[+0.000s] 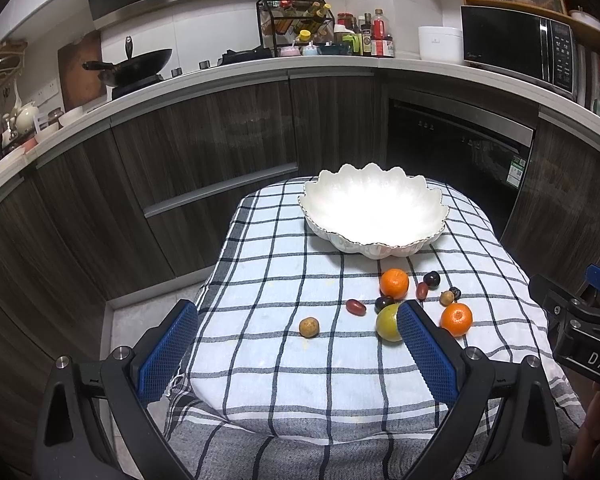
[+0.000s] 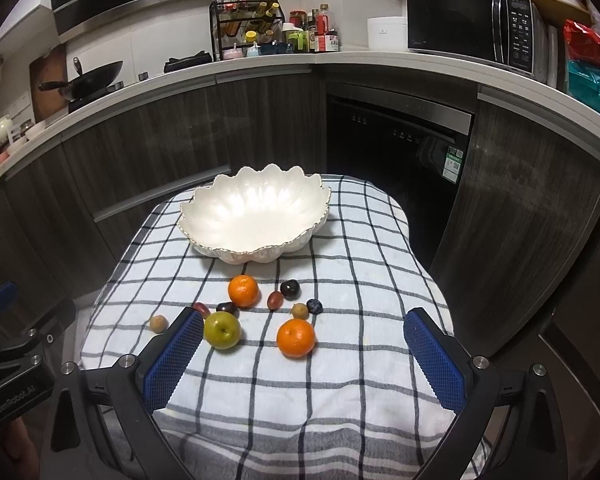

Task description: Organize fruits

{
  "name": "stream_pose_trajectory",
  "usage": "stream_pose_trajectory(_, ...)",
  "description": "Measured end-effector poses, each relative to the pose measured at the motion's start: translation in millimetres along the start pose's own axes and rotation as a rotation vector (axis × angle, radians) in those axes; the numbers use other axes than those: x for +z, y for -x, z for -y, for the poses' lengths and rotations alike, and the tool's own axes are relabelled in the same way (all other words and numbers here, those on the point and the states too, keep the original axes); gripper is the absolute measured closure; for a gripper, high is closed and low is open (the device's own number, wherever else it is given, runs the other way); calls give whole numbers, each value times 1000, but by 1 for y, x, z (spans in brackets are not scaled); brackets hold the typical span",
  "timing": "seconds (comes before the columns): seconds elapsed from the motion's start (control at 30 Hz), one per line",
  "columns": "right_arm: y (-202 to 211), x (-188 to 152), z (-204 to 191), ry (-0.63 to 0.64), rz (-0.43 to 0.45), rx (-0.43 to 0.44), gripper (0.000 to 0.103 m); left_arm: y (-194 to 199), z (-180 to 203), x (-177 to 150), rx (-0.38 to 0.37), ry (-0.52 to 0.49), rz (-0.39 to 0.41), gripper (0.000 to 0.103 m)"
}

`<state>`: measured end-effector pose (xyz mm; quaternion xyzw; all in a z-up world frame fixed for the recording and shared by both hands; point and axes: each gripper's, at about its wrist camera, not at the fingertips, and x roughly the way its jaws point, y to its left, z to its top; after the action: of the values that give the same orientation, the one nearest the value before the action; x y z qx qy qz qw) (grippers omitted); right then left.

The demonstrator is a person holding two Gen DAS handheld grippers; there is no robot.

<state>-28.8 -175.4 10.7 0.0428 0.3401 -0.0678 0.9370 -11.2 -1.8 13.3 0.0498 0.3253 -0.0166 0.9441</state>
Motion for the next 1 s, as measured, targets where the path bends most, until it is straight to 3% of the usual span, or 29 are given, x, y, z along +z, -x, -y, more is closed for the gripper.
stream_pose_trajectory(1.0, 6, 2, 1, -12, 32, 1, 1, 7, 3, 3, 1, -17, 27, 1)
